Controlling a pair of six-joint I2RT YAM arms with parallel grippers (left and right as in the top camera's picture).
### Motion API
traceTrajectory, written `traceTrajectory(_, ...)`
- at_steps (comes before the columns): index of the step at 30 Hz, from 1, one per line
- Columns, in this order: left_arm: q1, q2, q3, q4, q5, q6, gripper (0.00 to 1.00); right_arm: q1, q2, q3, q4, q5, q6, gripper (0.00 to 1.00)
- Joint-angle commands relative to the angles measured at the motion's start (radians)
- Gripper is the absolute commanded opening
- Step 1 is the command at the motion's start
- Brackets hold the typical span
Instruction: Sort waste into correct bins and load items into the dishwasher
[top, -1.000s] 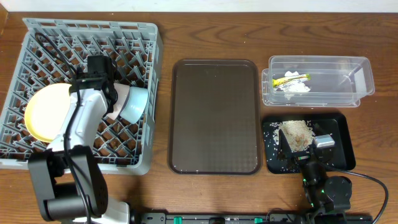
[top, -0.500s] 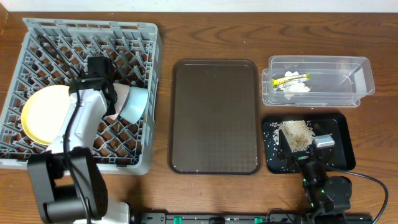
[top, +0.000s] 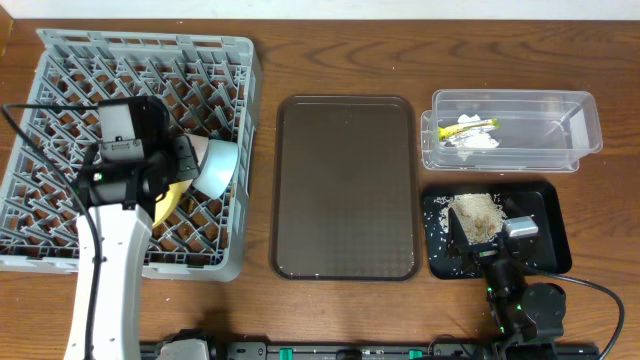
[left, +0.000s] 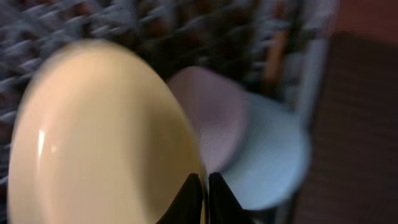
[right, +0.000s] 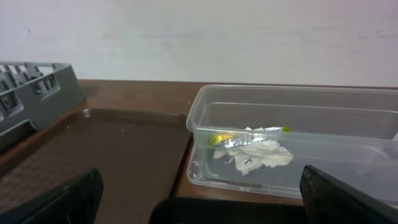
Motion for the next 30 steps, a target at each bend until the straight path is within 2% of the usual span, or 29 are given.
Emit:
traceTrajectory(1, 0.0, -0.016, 0.023, -0.002, 0.237, 0.052, 0.08, -0.007, -0.002, -0.001, -0.004, 0.002, -0.005, 0.99)
traceTrajectory(6, 0.001, -0.016, 0.023, -0.003, 0.301, 0.177, 0.08, -0.007, -0.002, -0.001, -0.004, 0.002, -0.005, 0.99)
traceTrajectory(12, 0.02, -0.017, 0.023, 0.019, 0.331, 0.158, 0.08, -0.007, -0.002, -0.001, -0.004, 0.003, -0.005, 0.99)
traceTrajectory(13, 0.02, -0.018, 0.023, 0.011, 0.371, 0.15, 0.1, -0.007, -0.002, -0.001, -0.004, 0.003, -0.005, 0.99)
traceTrajectory(14, 0.019, -0.018, 0.023, -0.002, 0.408, 0.138, 0.17, -0.007, -0.002, -0.001, -0.004, 0.002, -0.005, 0.99)
traceTrajectory(15, 0.016, -0.018, 0.023, -0.02, 0.435, 0.116, 0.28, -0.007, -0.002, -0.001, -0.004, 0.002, -0.005, 0.99)
traceTrajectory(17, -0.004, -0.018, 0.023, -0.077, 0.431, 0.097, 0.34, -0.007, -0.002, -0.001, -0.004, 0.003, -0.005, 0.99)
traceTrajectory(19, -0.027, -0.019, 0.023, -0.147, 0.341, 0.065, 0.34, -0.007, -0.002, -0.001, -0.004, 0.002, -0.005, 0.99)
traceTrajectory(24, -0.101, -0.019, 0.022, -0.321, -0.004, -0.098, 0.28, -0.007, -0.002, -0.001, -0.004, 0.002, -0.005, 0.99)
traceTrajectory(30, -0.214, -0.017, -0.031, -0.361, -0.137, -0.192, 0.29, -0.007, -0.002, -0.001, -0.004, 0.002, -0.005, 0.99)
